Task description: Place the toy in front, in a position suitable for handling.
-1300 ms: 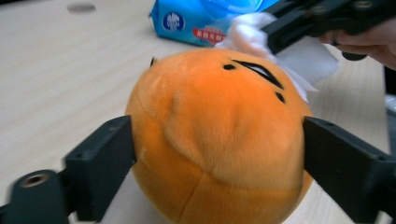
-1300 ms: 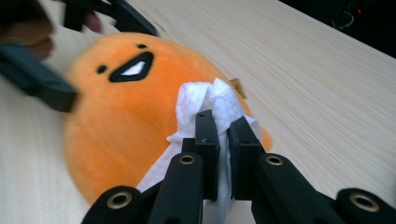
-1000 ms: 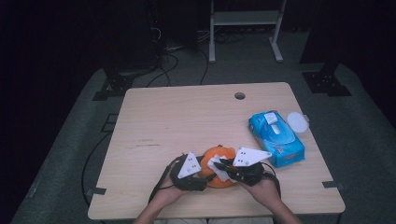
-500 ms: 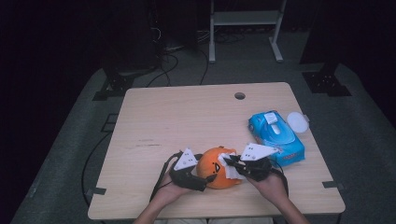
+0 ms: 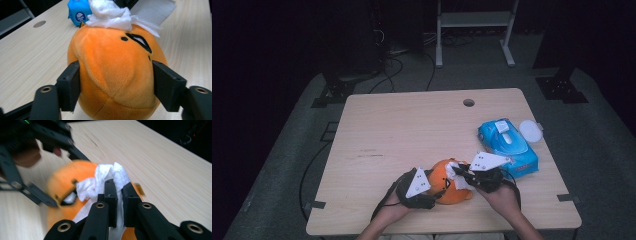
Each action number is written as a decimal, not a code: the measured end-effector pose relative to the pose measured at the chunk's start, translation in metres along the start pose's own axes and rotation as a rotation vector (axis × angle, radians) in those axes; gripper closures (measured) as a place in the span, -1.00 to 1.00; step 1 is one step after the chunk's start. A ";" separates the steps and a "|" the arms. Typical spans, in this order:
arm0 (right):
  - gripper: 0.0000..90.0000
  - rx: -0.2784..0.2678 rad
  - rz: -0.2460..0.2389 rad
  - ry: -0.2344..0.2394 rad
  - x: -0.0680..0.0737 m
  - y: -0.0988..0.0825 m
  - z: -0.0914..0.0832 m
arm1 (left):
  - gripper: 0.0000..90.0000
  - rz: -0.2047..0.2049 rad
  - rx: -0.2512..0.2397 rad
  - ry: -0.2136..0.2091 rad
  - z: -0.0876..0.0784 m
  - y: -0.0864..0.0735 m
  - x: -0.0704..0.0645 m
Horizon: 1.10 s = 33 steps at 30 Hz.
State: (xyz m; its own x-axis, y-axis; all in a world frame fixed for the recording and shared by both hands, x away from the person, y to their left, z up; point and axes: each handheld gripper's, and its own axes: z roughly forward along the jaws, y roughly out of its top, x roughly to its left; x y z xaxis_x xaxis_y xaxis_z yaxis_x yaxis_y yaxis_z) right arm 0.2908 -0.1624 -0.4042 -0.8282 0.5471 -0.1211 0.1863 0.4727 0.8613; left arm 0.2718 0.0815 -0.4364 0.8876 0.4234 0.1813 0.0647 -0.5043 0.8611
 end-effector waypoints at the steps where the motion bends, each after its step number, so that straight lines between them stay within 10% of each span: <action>1: 0.86 0.004 -0.002 -0.004 0.001 -0.001 -0.001 | -0.52 -0.019 -0.009 -0.029 0.000 0.001 0.002; 5: 0.86 0.012 -0.050 -0.011 0.013 0.003 0.001 | -0.59 -0.096 -0.052 -0.046 -0.004 0.003 0.010; 12: 0.86 0.002 -0.097 0.041 0.032 0.014 0.008 | -0.33 -0.025 -0.004 -0.001 -0.003 0.002 0.002; 26: 0.39 -0.009 -0.039 0.093 0.032 0.015 0.015 | -0.27 0.037 0.004 -0.004 -0.002 0.002 -0.004; 33: 0.80 0.015 -0.089 0.049 0.040 0.014 0.026 | -0.27 0.040 0.018 -0.002 -0.001 -0.001 -0.004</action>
State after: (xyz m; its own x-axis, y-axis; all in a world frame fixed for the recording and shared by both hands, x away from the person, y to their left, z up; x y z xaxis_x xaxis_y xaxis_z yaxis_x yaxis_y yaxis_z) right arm 0.2742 -0.1163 -0.4093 -0.8665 0.4684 -0.1724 0.1183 0.5283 0.8408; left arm 0.2681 0.0813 -0.4374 0.8907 0.4009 0.2141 0.0374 -0.5341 0.8446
